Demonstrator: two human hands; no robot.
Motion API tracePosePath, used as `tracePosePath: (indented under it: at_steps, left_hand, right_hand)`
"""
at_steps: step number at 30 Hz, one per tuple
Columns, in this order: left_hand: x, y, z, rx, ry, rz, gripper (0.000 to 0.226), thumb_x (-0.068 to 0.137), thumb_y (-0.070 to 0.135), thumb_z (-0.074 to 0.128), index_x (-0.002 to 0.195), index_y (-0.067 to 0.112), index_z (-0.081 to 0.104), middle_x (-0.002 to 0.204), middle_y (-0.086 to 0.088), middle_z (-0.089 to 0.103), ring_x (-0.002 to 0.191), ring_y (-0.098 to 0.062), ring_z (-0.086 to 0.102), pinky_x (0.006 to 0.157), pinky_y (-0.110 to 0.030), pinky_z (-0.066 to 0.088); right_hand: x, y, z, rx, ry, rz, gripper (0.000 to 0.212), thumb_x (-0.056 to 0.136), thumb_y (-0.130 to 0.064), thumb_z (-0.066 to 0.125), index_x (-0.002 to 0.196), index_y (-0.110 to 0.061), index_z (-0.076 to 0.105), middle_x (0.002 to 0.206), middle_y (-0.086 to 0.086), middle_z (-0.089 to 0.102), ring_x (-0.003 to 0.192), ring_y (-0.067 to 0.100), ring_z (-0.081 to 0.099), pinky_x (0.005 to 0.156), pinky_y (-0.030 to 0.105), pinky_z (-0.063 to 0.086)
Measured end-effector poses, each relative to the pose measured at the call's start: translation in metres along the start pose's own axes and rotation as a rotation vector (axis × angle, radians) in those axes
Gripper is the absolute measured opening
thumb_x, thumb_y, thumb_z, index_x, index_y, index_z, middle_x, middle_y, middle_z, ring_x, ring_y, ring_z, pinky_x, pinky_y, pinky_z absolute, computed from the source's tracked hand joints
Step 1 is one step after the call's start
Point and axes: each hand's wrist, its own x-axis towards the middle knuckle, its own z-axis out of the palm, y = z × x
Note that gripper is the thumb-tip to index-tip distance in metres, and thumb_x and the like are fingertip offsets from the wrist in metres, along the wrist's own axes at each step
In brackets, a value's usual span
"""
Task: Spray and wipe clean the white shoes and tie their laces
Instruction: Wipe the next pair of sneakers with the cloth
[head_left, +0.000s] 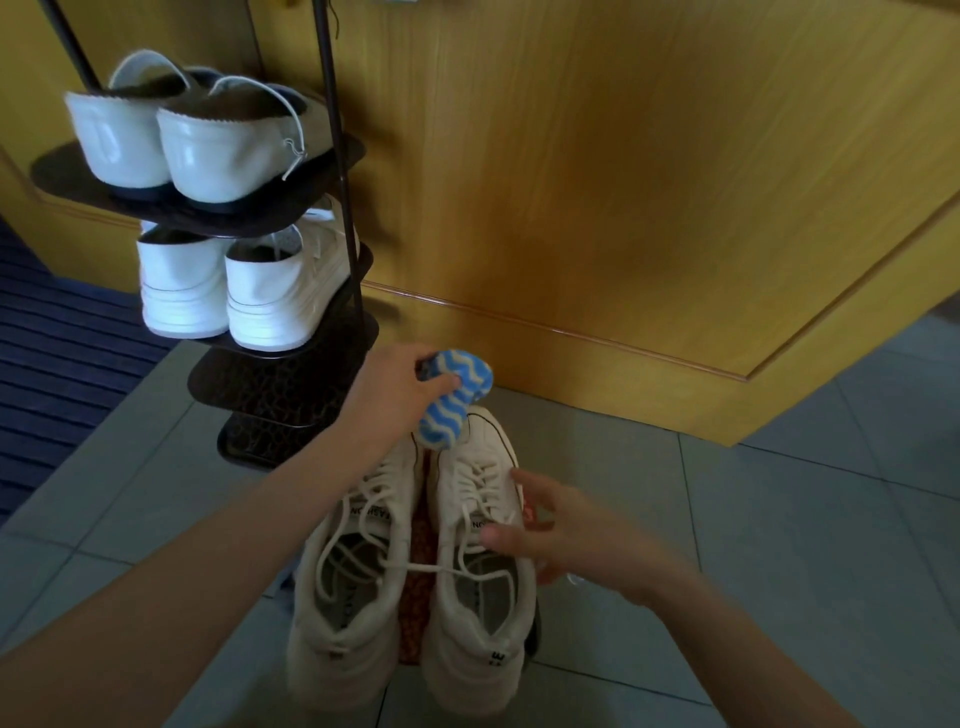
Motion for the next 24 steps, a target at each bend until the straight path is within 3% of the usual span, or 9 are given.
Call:
tracePosePath:
  at_steps: [3,5,7,11,16,18,20,22,24]
  left_hand:
    - [0.002,0.002,0.01,0.069,-0.07,-0.019,0.027,0.087,0.025,0.064,0.105,0.006,0.066,0.096,-0.006,0.066,0.088,-0.018,0.063,0.078,-0.032,0.052]
    - [0.004,0.004,0.015,0.048,-0.105,-0.032,0.027,0.087,0.025,0.064,0.107,0.006,0.066,0.099,-0.007,0.066,0.091,-0.019,0.064,0.079,-0.032,0.053]
    - [0.004,0.004,0.017,0.037,-0.125,-0.034,0.028,0.087,0.025,0.064,0.108,0.007,0.066,0.1,-0.006,0.067,0.089,-0.016,0.063,0.075,-0.027,0.051]
    - [0.002,-0.004,0.019,0.076,-0.13,-0.061,0.025,0.086,0.027,0.065,0.096,0.004,0.067,0.095,-0.009,0.068,0.083,-0.017,0.063,0.072,-0.03,0.05]
    - [-0.004,-0.005,0.022,0.106,-0.114,-0.076,0.035,0.087,0.029,0.063,0.114,0.005,0.063,0.108,-0.009,0.065,0.097,-0.02,0.06,0.081,-0.03,0.047]
    - [-0.009,-0.002,0.024,0.099,-0.12,-0.062,0.036,0.088,0.03,0.062,0.115,0.005,0.061,0.11,-0.009,0.064,0.099,-0.02,0.059,0.081,-0.029,0.046]
    - [-0.012,0.002,0.026,0.082,-0.124,-0.052,0.037,0.089,0.03,0.061,0.116,0.004,0.06,0.108,-0.006,0.063,0.098,-0.017,0.058,0.078,-0.027,0.045]
    - [-0.015,0.006,0.027,0.06,-0.117,-0.049,0.037,0.088,0.03,0.061,0.115,0.004,0.061,0.102,-0.004,0.061,0.091,-0.013,0.056,0.076,-0.026,0.046]
    - [-0.019,0.006,0.029,0.024,-0.11,-0.055,0.032,0.087,0.029,0.063,0.109,0.005,0.063,0.097,-0.007,0.064,0.085,-0.017,0.06,0.077,-0.034,0.053]
  right_hand:
    - [0.006,0.004,0.008,-0.109,0.069,-0.036,0.088,0.071,-0.037,0.079,0.143,-0.03,0.029,0.123,-0.015,0.055,0.102,-0.001,0.059,0.073,0.018,0.053]
    - [0.011,0.008,0.014,-0.164,0.127,-0.003,0.101,0.07,-0.038,0.079,0.149,-0.025,0.016,0.139,-0.008,0.046,0.118,0.008,0.052,0.086,0.024,0.049]
    - [0.011,0.012,0.017,-0.226,0.19,-0.046,0.098,0.074,-0.036,0.076,0.15,-0.025,0.015,0.142,-0.007,0.044,0.122,0.009,0.049,0.09,0.02,0.045]
    - [0.003,0.023,0.019,-0.205,0.187,-0.123,0.078,0.086,-0.023,0.066,0.148,-0.031,0.02,0.126,-0.007,0.057,0.105,0.003,0.058,0.085,0.016,0.049]
    - [-0.008,0.036,0.019,-0.066,0.292,-0.186,0.049,0.092,-0.02,0.058,0.138,-0.031,0.043,0.113,-0.013,0.065,0.088,-0.009,0.061,0.071,0.013,0.048]
    - [-0.011,0.041,0.018,0.026,0.337,-0.17,0.043,0.092,-0.016,0.058,0.132,-0.029,0.051,0.109,-0.015,0.067,0.088,-0.005,0.063,0.07,0.021,0.054]
    - [-0.016,0.046,0.014,0.133,0.371,-0.15,0.039,0.092,-0.012,0.057,0.128,-0.027,0.057,0.105,-0.017,0.069,0.092,0.005,0.065,0.077,0.041,0.057]
    - [-0.023,0.05,0.009,0.242,0.36,-0.119,0.037,0.092,-0.009,0.055,0.125,-0.026,0.06,0.103,-0.016,0.071,0.094,0.009,0.066,0.08,0.04,0.057]
    - [-0.027,0.052,0.006,0.332,0.311,-0.088,0.036,0.094,-0.009,0.052,0.122,-0.028,0.06,0.103,-0.014,0.072,0.095,0.009,0.068,0.076,0.032,0.058]
